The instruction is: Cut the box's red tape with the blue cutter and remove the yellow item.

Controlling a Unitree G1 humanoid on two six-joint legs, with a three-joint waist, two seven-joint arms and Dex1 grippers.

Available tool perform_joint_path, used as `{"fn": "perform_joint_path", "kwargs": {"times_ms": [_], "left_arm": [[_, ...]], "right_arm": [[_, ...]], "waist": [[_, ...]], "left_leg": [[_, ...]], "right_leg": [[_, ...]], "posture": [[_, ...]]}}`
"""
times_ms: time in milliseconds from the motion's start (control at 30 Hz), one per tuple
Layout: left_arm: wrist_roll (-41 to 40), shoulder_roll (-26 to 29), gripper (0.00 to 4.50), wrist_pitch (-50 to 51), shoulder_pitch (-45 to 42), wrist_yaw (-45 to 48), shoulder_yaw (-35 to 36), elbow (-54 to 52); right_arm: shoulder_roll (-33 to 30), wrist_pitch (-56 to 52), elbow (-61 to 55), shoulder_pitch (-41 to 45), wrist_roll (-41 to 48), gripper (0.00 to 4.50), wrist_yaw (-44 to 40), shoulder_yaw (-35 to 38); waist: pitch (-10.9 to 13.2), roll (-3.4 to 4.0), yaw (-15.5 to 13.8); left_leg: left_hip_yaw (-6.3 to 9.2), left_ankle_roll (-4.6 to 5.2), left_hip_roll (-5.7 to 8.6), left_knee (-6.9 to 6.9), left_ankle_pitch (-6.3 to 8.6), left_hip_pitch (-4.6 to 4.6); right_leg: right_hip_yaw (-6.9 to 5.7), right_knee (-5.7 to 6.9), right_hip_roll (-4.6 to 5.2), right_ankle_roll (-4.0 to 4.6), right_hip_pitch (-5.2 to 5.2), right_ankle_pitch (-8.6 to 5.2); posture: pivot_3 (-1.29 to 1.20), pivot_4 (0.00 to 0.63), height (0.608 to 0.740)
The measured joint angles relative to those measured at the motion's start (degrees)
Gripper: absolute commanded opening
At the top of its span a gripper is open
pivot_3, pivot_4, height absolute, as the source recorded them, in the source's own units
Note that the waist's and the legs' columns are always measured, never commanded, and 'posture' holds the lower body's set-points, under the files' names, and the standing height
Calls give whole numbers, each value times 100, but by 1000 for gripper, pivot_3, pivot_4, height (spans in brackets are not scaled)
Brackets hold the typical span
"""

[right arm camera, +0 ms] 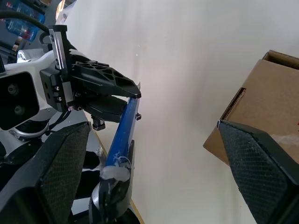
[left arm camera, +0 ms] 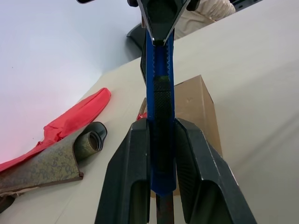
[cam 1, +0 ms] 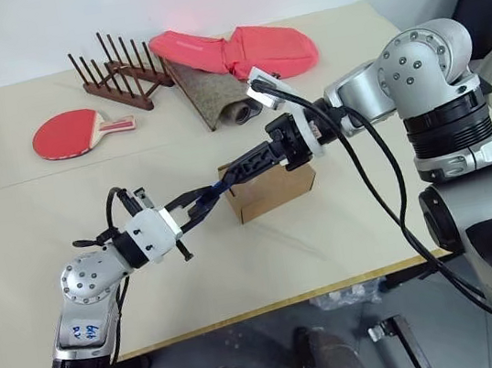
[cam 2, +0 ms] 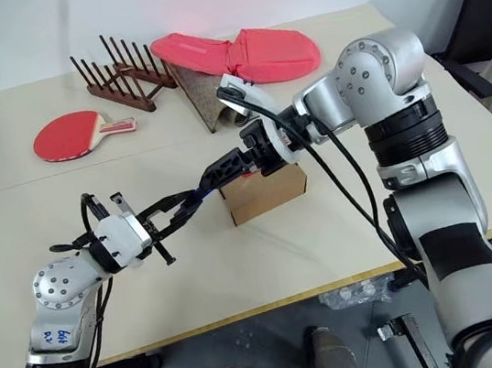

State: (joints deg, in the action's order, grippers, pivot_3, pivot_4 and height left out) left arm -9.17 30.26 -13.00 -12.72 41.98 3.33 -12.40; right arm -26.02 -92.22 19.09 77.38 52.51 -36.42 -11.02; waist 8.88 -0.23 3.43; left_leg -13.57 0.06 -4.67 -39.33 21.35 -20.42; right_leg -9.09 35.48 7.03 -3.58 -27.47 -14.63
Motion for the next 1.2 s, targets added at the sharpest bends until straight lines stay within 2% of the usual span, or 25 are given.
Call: {"fn": "perform_joint_path", "kwargs": {"times_ms": [33, 233, 267, 433, 967, 1033, 1200], "left_arm": [[1, 0, 410, 0, 2, -1, 0, 0], [32, 0, 410, 13, 29, -15, 0, 1], [39, 0, 410, 16, 32, -20, 0, 2], [73, -6, 410, 48, 34, -57, -3, 19], [-33, -24, 410, 429, -54, -66, -43, -18], [-108, -24, 1170, 528, -85, -67, -43, -22], [-387, 16, 2602, 1055, -97, -183, 247, 3]], "right_arm": [[2, 0, 36, 0, -26, 3959, 0, 0], [40, 0, 92, 1, -42, 1950, -22, 0], [47, 0, 92, 1, -34, 1778, -34, 0], [82, 0, 75, 25, 37, 145, -117, 0], [102, 0, 22, 35, -107, 161, -116, 39], [112, 2, 20, 38, -165, 161, -121, 75], [-4, 16, 22, 81, -488, 161, -122, 274]], "waist": [[0, 0, 0], [0, 0, 5], [0, 0, 4], [0, 0, 2], [0, 0, 0], [0, 0, 0], [0, 0, -3]], "left_leg": [[0, 0, 0, 0, 0, 0], [0, 0, 0, -1, 0, 1], [0, 0, 0, -1, 0, 0], [0, 0, 0, -6, 0, 0], [0, 0, -3, -36, 0, -4], [0, 0, -4, -40, 0, -5], [1, 0, -5, -47, 0, -6]], "right_leg": [[0, 1, 0, 0, 0, 0], [0, 2, 0, 0, 0, 0], [0, 2, 0, 0, 0, 0], [1, 4, 0, 0, 0, 0], [7, 16, 0, 0, 2, 0], [8, 19, 0, 0, 2, 0], [11, 22, 0, 1, 2, 0]], "posture": [[0, 150, 740], [0, 150, 740], [0, 150, 740], [0, 150, 740], [0, 150, 740], [0, 150, 740], [0, 150, 740]]}}
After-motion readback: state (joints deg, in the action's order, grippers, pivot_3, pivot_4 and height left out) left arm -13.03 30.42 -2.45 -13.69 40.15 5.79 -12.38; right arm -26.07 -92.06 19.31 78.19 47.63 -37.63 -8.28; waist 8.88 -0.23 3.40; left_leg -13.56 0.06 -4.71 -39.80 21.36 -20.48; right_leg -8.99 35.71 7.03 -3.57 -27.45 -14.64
